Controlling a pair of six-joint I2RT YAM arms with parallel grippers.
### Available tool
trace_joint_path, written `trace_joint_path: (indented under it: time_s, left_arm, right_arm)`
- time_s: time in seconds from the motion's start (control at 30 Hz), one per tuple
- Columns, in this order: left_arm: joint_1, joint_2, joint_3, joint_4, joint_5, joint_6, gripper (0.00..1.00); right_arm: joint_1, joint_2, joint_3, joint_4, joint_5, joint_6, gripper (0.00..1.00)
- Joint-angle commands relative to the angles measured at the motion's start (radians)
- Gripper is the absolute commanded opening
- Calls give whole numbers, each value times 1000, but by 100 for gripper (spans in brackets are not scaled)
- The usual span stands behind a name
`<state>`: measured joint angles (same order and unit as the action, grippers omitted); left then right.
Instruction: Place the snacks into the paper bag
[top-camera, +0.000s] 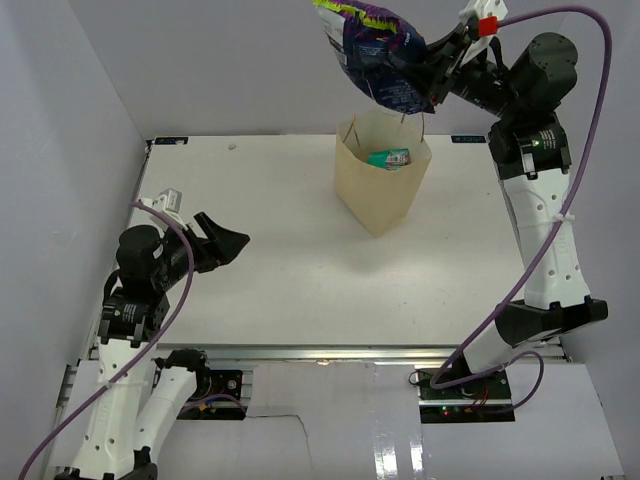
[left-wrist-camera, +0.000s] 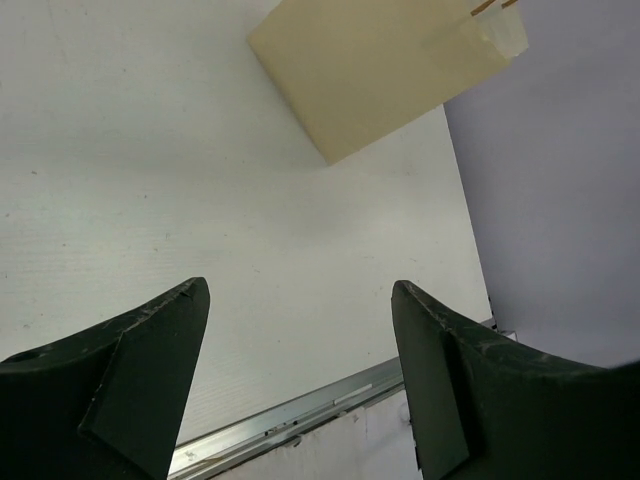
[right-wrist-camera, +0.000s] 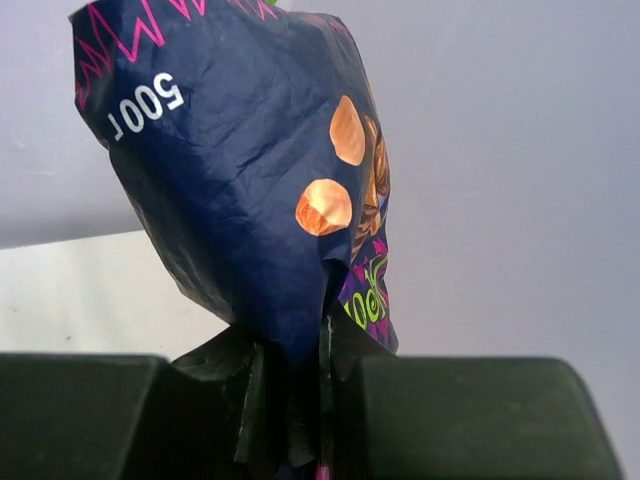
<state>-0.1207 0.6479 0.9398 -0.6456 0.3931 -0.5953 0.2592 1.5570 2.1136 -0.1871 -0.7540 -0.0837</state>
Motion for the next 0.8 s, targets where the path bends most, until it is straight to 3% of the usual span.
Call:
trace_joint_path:
  time_s: [0.0, 0.23, 0.6, 0.77]
  left_arm:
    - [1, -30, -38, 21, -33, -14, 84]
    - [1, -82, -91, 31, -46, -43, 84]
    - [3, -102, -130, 24, -54, -57, 85]
    - [1, -80, -124, 24, -49, -54, 85]
  right_arm:
    - [-34, 34, 54, 167, 24, 56, 8]
    - [-81, 78, -18, 172, 59, 3, 8]
    - [-90, 58, -320, 175, 42, -105, 8]
    - [-90, 84, -348, 173, 39, -117, 8]
